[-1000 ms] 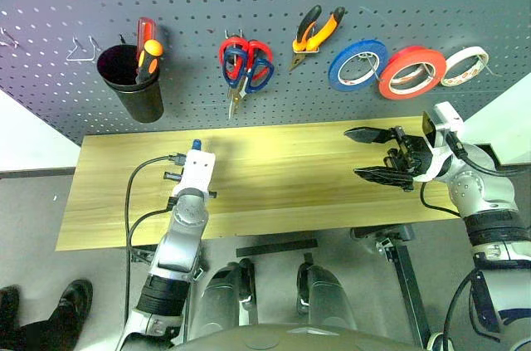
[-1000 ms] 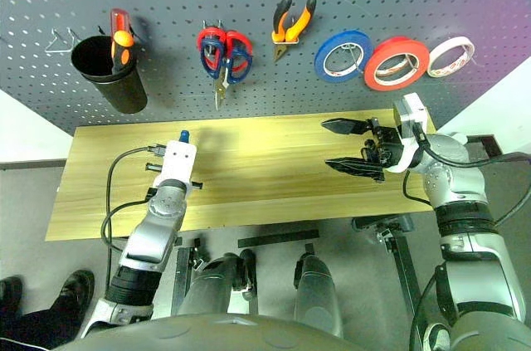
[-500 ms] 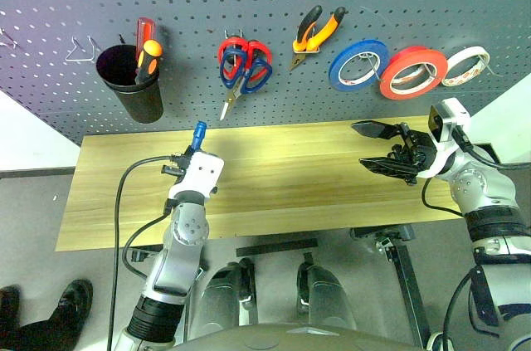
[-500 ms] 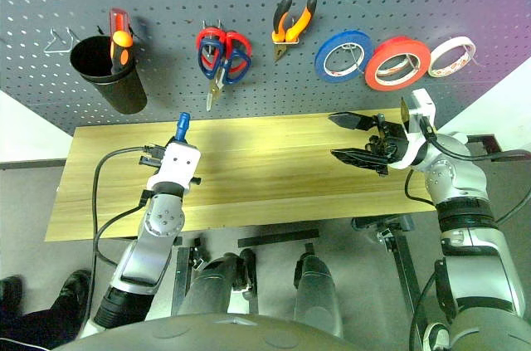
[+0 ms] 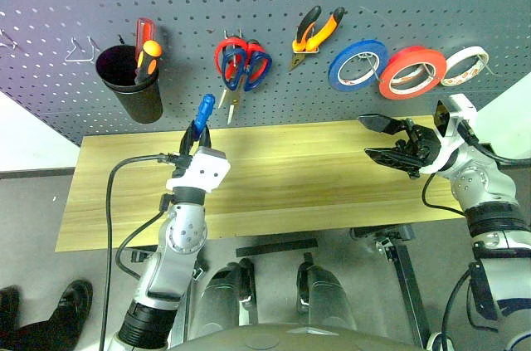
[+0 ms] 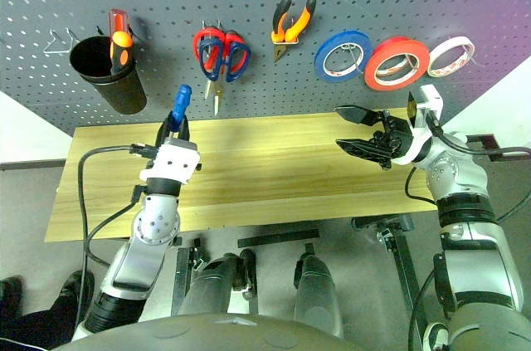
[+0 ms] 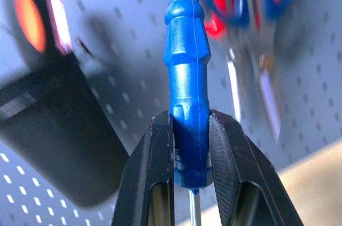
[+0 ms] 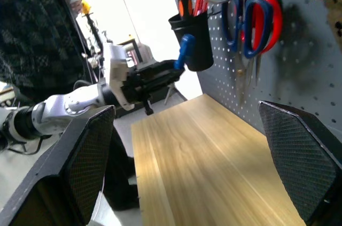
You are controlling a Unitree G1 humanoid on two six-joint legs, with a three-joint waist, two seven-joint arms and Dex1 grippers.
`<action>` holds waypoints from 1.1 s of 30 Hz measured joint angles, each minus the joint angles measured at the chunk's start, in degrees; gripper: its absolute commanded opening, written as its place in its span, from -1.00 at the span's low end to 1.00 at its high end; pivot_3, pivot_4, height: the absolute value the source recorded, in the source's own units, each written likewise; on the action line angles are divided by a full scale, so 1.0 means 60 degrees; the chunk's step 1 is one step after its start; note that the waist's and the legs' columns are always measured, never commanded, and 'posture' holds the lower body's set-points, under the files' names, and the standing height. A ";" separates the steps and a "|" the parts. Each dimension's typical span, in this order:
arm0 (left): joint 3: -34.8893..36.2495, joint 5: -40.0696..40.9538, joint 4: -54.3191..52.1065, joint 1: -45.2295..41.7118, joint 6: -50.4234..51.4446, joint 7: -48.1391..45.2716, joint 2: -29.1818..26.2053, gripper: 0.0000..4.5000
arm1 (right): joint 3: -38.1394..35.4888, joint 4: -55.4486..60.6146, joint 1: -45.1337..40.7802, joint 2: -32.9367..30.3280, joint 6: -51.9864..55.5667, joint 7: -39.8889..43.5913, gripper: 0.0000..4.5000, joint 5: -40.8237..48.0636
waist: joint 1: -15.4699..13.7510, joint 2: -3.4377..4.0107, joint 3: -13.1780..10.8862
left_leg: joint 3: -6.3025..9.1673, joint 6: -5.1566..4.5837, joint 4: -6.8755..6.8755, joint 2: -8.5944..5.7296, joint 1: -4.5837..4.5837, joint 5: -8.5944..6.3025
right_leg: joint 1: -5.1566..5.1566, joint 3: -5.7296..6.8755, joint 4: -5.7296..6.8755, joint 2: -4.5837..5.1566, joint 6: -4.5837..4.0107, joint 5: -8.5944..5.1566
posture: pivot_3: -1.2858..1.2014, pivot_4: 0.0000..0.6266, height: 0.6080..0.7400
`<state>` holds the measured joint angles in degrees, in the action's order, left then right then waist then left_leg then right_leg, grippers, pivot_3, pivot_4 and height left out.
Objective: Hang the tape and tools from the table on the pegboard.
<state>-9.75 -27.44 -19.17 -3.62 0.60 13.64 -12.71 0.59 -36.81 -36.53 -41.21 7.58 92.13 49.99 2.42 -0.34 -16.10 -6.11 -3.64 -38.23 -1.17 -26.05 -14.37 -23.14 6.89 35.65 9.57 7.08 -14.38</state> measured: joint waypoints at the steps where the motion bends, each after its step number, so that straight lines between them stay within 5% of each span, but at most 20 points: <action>1: 0.0033 -0.0034 -0.0037 -0.0009 -0.0136 0.0034 -0.0008 -0.75 | -0.0001 -0.0029 0.0000 0.0000 0.0000 0.0000 1.00 0.0061 | -0.0001 -0.0001 0.0000 | 0.0000 -0.0001 -0.0001 0.0000 0.0000 0.0000 | 0.0001 0.0001 -0.0002 0.0000 0.0001 0.0001 | -0.09 -0.32 1.00; 33: 0.2552 0.0413 -0.0124 -0.4408 0.1088 -0.1242 -0.0560 -0.75 | 0.0147 0.2142 0.0992 0.0068 -0.1405 0.0003 1.00 0.1445 | 0.0002 -0.0006 0.0027 | -0.0001 -0.0043 -0.0150 0.0007 0.0000 0.0013 | 0.0042 0.0043 0.0083 -0.0008 0.0037 0.0045 | -0.09 -0.40 1.00</action>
<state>5.56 -24.97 -19.92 -30.07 7.12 6.19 -16.06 1.47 -23.95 -30.58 -40.80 -0.85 92.14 58.66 2.43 -0.37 -15.94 -6.11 -3.89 -39.13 -1.13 -26.05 -14.29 -22.88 7.14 36.15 9.52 7.30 -14.11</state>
